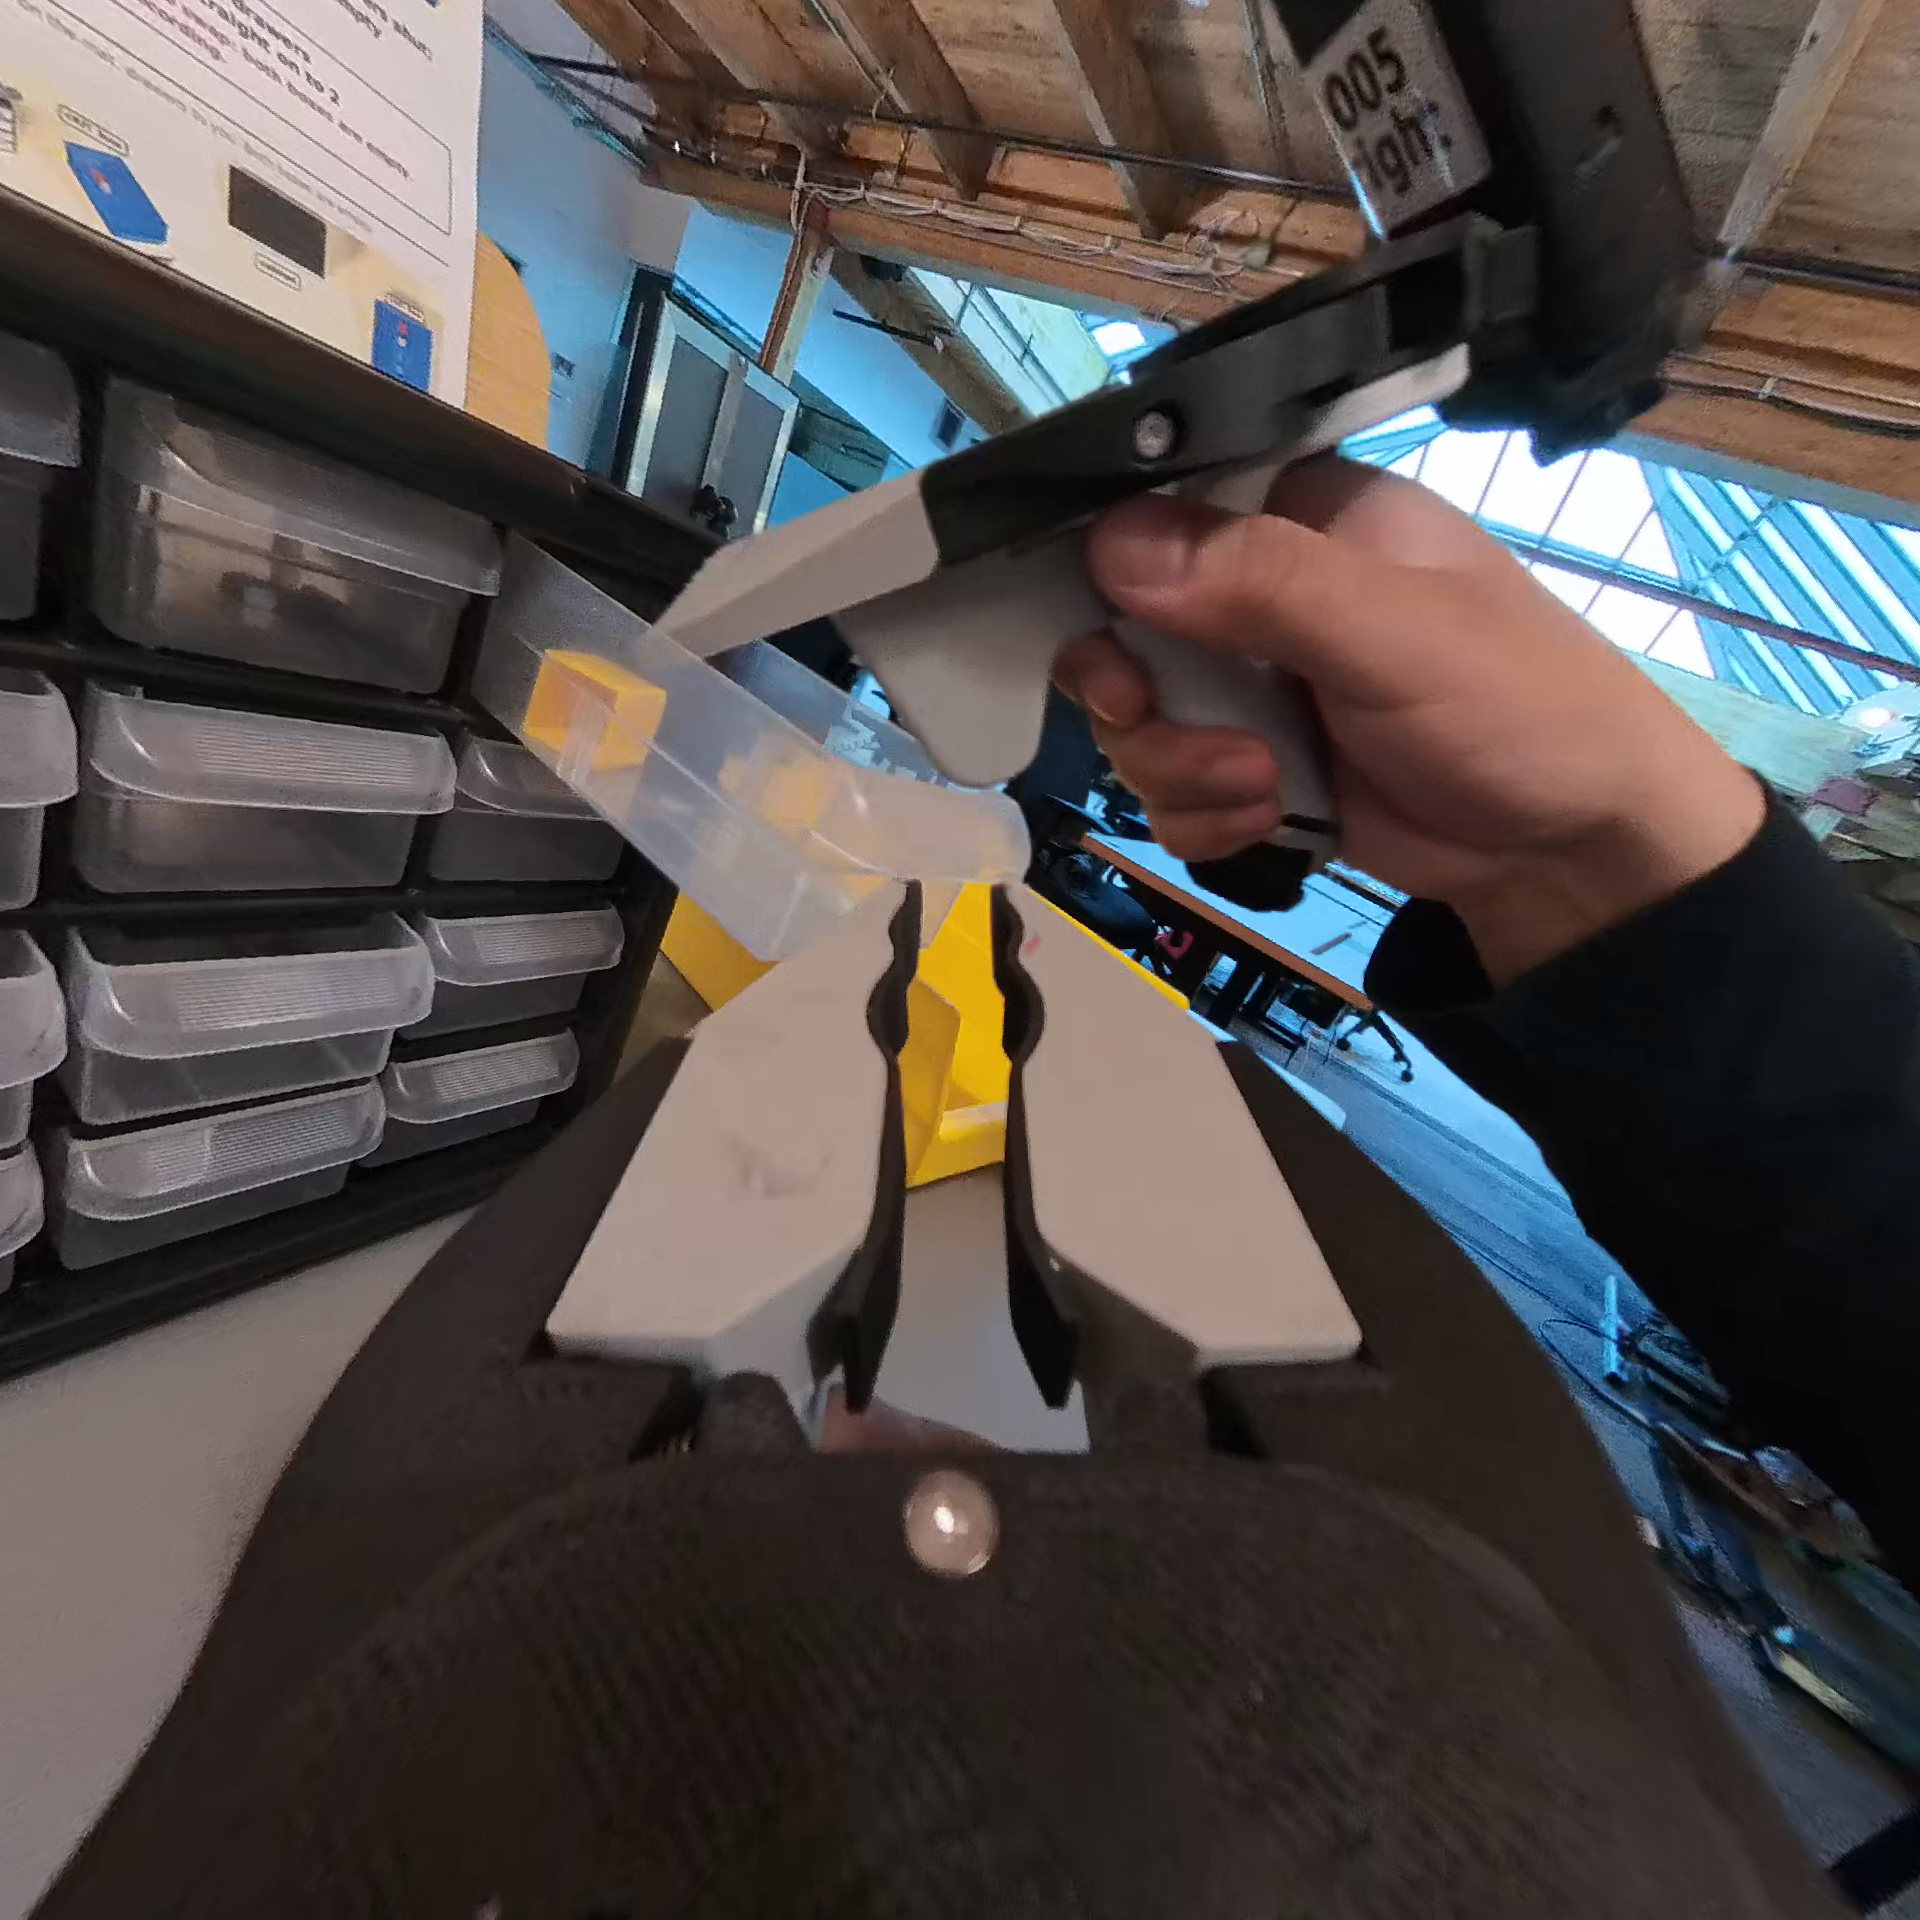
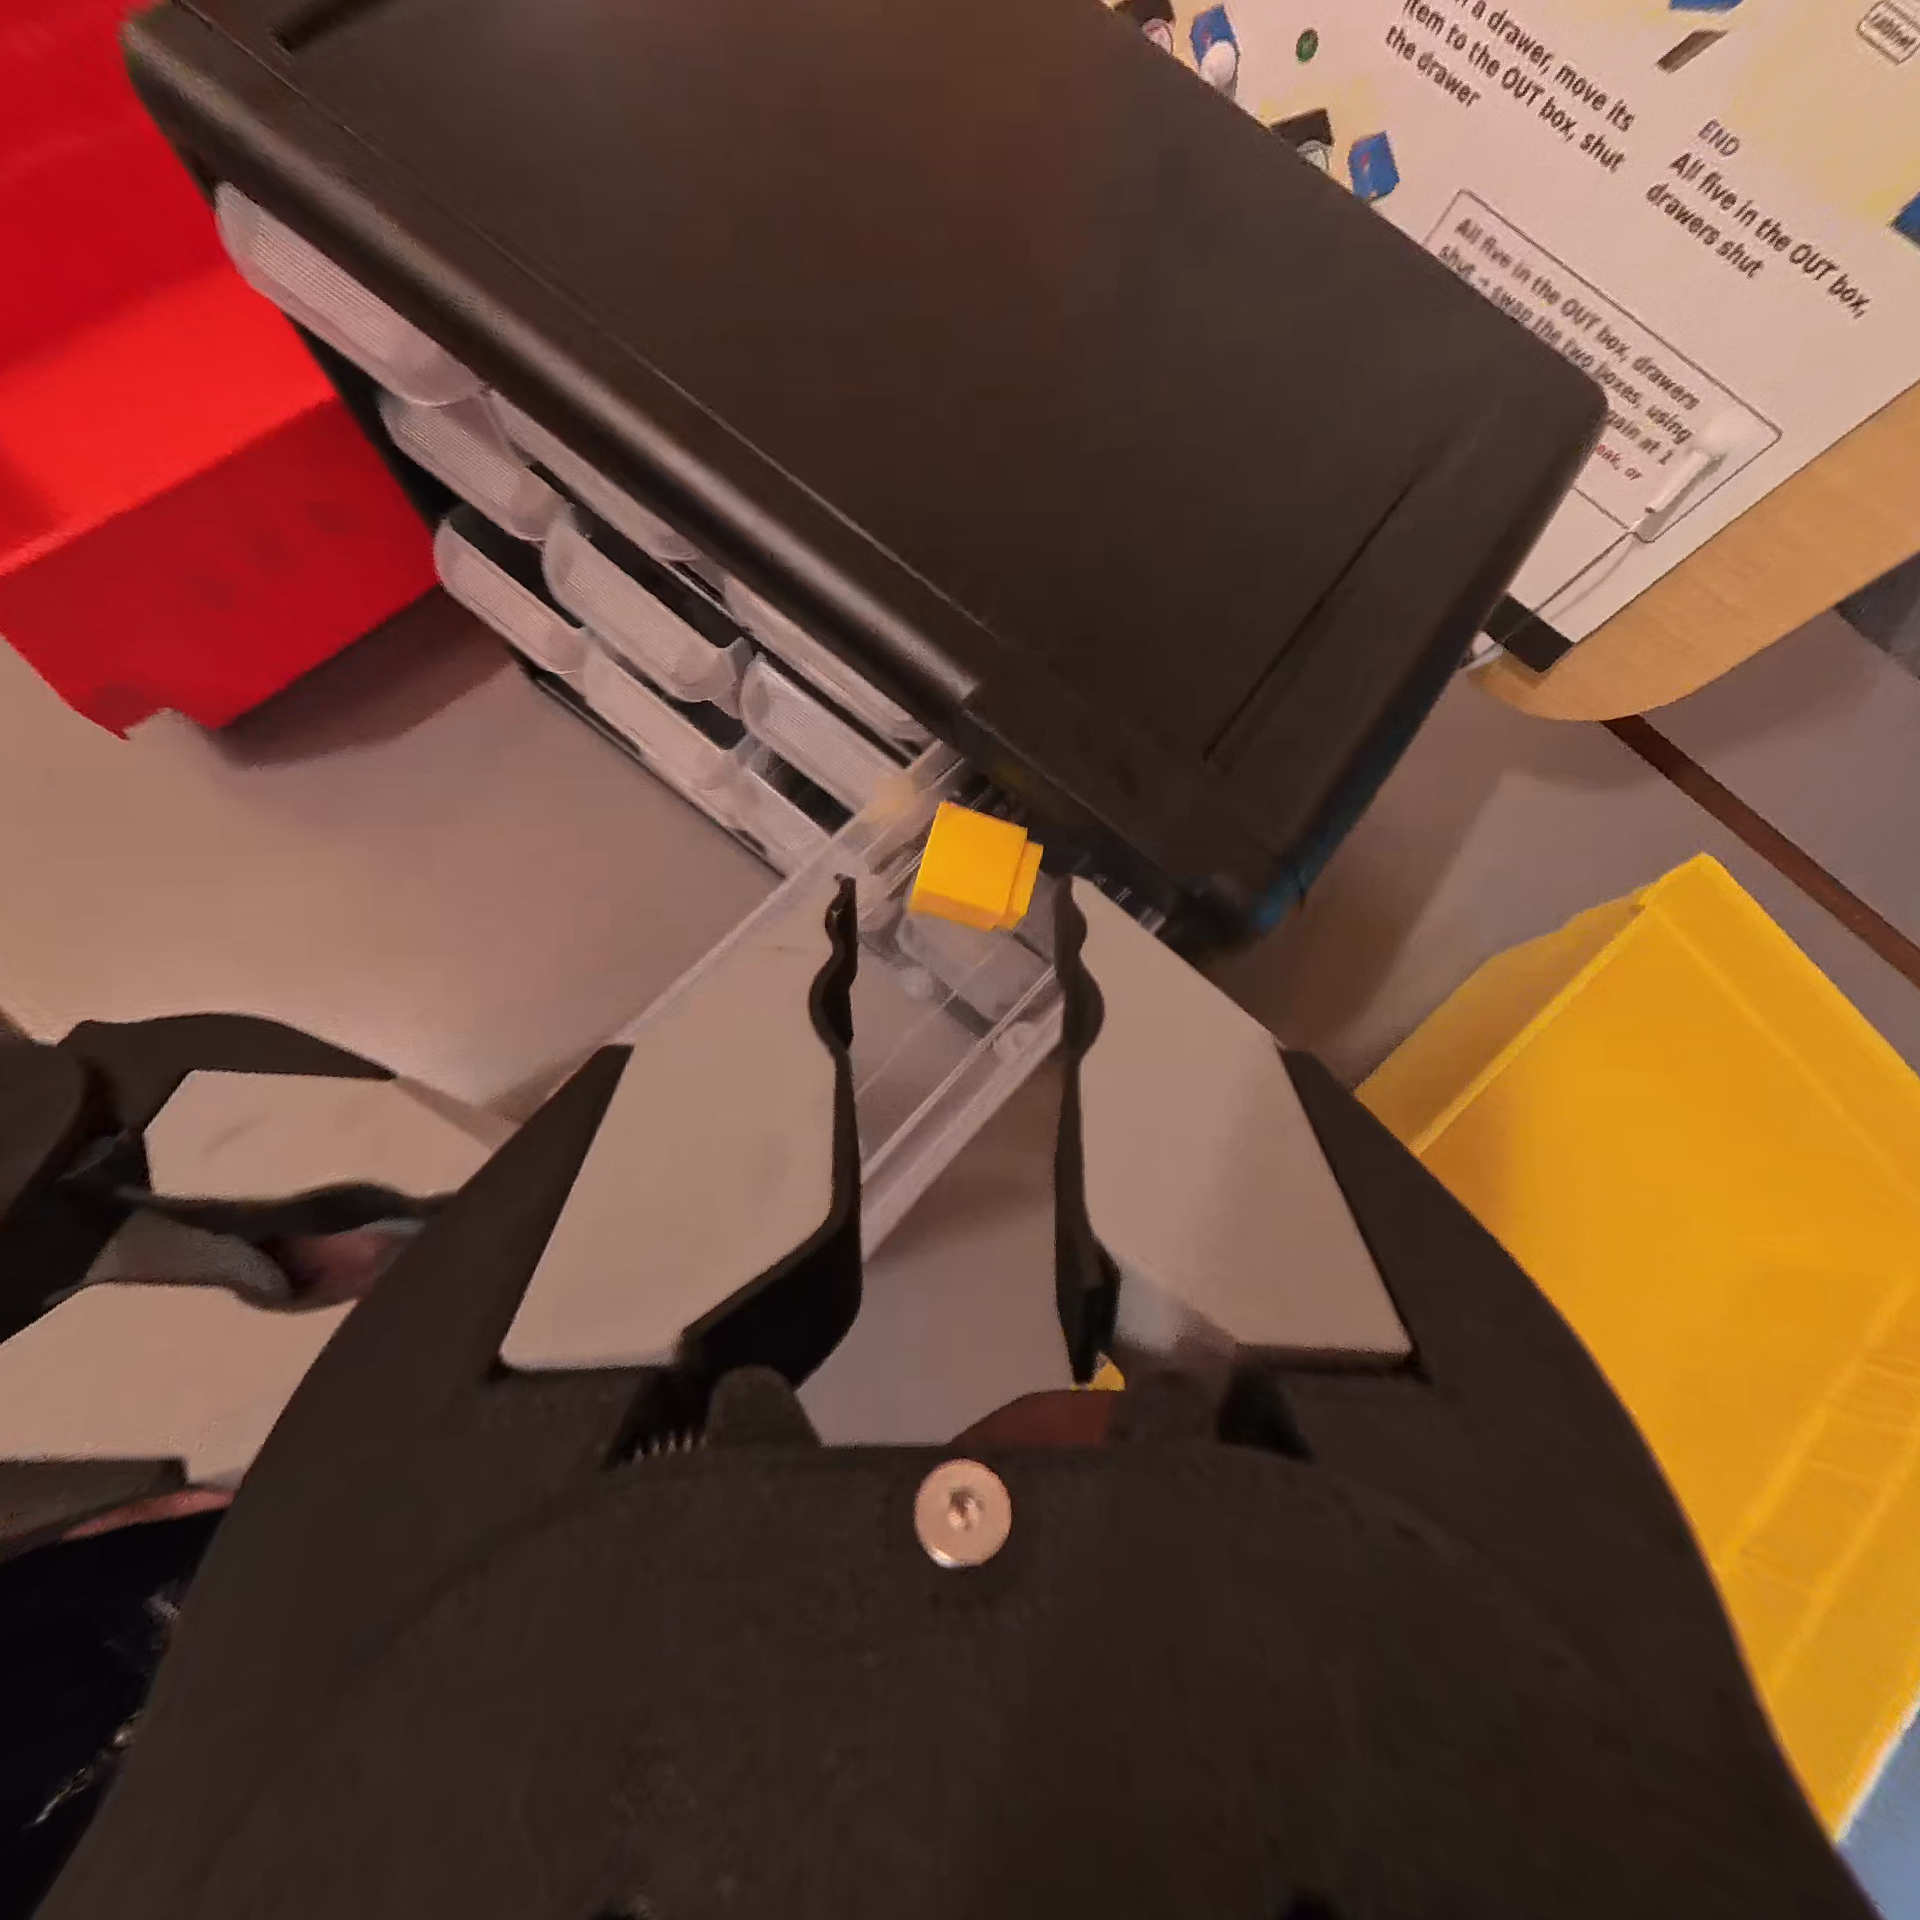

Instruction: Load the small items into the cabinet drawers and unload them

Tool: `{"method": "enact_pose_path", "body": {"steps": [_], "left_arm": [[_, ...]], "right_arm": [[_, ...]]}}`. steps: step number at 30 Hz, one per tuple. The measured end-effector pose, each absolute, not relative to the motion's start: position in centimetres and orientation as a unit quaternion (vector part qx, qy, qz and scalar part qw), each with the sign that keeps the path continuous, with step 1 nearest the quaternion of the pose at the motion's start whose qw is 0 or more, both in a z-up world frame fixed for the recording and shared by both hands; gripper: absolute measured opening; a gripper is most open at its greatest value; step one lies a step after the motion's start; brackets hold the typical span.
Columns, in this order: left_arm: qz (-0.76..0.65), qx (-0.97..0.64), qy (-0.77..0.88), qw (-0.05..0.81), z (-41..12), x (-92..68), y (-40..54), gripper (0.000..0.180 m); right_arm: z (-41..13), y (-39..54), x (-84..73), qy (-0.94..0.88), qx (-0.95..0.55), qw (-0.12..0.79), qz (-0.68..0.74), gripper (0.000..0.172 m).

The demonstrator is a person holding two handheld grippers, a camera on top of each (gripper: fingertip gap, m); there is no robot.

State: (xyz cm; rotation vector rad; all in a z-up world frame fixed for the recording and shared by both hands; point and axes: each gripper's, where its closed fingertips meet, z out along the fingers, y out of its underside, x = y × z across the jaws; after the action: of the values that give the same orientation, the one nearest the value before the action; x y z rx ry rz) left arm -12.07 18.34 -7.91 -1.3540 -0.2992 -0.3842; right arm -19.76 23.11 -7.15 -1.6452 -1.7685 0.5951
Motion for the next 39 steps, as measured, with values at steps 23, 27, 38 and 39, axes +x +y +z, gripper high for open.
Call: {"method": "enact_pose_path", "body": {"steps": [23,27,38,39], "left_arm": [[-0.174,-0.635,-0.101,0.746,-7.9,-10.8,19.5,0.005],[-0.177,-0.638,-0.102,0.743,-8.2,-10.9,20.0,0.005],[-0.170,-0.635,-0.112,0.746,-8.1,-12.5,20.1,0.001],[-0.167,-0.634,-0.116,0.746,-8.0,-12.9,20.1,0.001]], "right_arm": [[-4.3,24.1,-15.9,-0.662,-0.574,0.460,0.146,0.019],[-3.8,25.7,-14.6,-0.629,-0.604,0.450,0.190,0.019],[-8.8,35.0,-7.0,-0.555,-0.700,0.404,0.198,0.019],[-10.1,36.2,-6.2,-0.548,-0.713,0.391,0.193,0.019]]}}
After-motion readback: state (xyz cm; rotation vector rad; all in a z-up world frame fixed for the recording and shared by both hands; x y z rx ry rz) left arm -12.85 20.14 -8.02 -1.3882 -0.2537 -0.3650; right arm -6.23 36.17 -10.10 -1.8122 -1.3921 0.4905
